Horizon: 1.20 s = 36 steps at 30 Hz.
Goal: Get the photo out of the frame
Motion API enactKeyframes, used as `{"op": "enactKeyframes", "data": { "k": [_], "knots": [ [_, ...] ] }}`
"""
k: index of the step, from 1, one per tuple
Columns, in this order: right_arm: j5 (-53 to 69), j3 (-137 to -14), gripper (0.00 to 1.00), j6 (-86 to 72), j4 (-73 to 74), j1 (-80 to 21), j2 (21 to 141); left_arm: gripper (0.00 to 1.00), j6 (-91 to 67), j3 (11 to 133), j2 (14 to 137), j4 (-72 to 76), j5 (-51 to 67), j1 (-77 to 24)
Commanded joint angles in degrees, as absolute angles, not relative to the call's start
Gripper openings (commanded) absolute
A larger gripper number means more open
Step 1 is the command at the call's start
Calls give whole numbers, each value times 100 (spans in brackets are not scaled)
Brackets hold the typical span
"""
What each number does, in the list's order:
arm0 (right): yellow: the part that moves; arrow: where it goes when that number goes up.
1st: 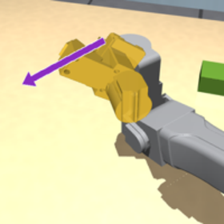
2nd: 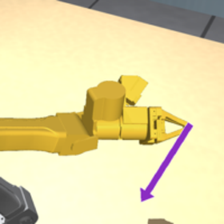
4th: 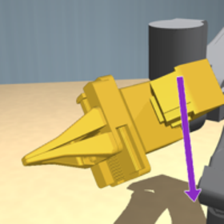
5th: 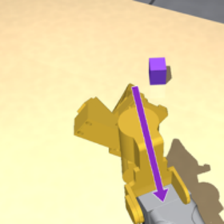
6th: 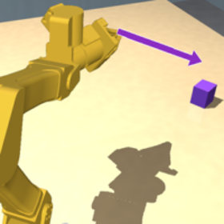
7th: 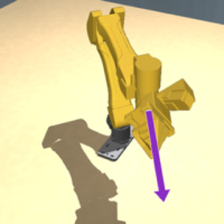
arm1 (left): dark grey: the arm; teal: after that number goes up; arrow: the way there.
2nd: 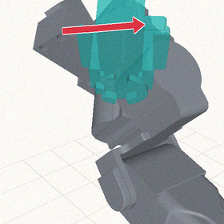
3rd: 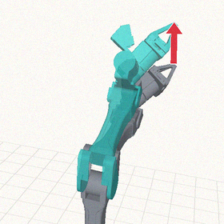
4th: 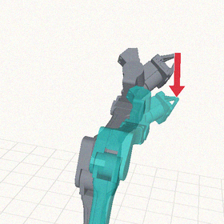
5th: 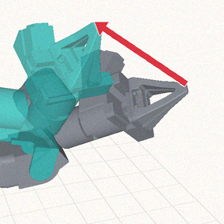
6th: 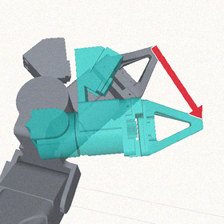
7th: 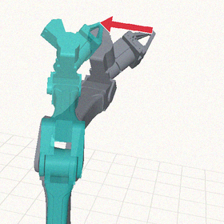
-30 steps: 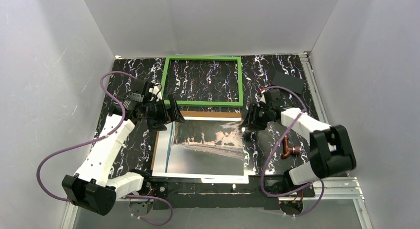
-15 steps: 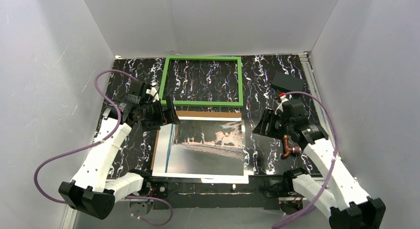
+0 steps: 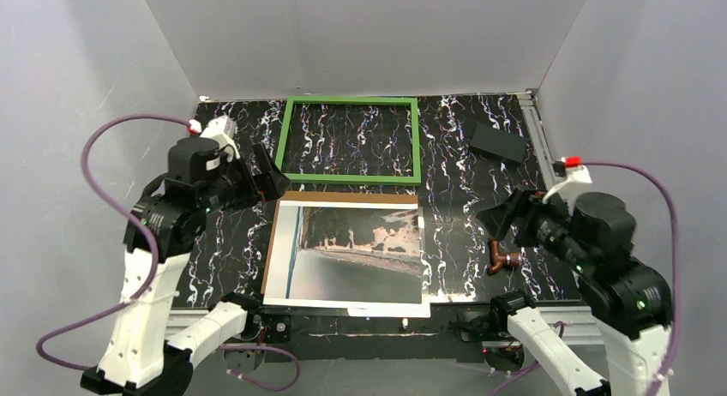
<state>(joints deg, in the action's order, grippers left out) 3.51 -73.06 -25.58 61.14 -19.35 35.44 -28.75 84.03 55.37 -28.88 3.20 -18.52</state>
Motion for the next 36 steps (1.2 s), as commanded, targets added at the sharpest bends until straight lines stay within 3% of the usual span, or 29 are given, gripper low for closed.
{"op": "enactKeyframes", "data": {
  "k": [1, 15, 36],
  "knots": [
    [47, -7928, 82, -2255, 6474, -1952, 3150, 98, -2850, 8775, 5272, -2892, -44, -1872],
    [-592, -8976, 85, -2453, 6196, -1953, 2325, 98, -2726, 9166, 4707, -2856, -287, -1876],
    [-503, -8925, 88, -2558, 5648, -1957, 1709, 98, -2583, 9201, 4668, -2832, -327, -1872]
  ]
}}
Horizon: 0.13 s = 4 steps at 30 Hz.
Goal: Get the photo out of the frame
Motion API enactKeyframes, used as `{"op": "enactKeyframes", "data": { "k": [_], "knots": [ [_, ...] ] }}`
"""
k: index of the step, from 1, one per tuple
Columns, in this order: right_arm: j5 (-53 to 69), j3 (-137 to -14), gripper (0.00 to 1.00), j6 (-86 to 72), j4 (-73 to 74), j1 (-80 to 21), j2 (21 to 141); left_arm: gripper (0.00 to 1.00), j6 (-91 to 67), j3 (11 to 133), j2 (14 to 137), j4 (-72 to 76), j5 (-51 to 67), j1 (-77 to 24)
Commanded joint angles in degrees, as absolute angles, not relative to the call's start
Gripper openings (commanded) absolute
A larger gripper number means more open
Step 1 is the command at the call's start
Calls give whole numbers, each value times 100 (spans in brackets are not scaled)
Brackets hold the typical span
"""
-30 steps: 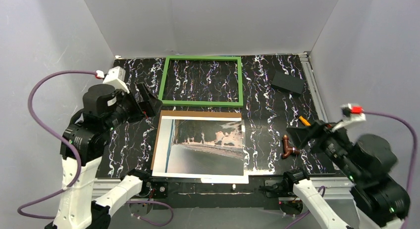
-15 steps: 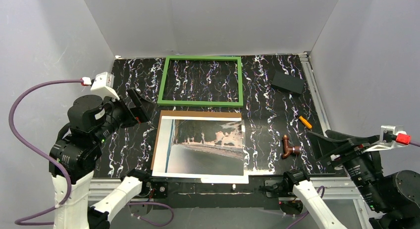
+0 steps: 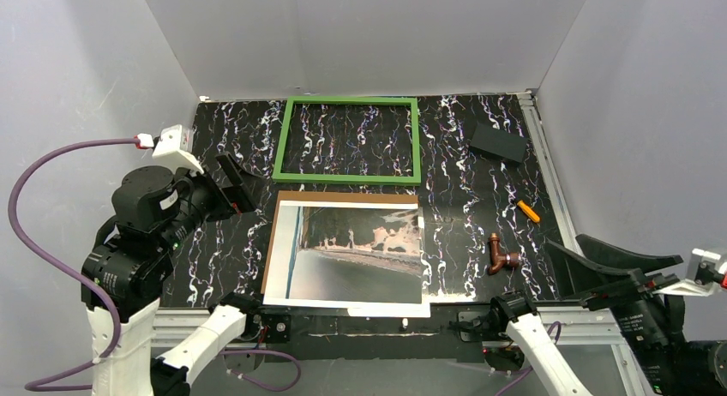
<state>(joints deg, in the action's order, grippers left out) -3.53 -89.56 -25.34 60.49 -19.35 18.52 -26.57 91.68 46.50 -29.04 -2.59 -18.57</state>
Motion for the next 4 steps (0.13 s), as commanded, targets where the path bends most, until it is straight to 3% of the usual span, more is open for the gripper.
{"op": "enactKeyframes", "data": {
  "k": [1, 4],
  "knots": [
    [-490, -8862, 88, -2485, 5696, -1956, 1710, 98, -2582, 9195, 4672, -2831, -320, -1872],
    [-793, -8994, 88, -2498, 6137, -1962, 1926, 98, -2588, 9184, 4685, -2830, -302, -1878]
  ]
}}
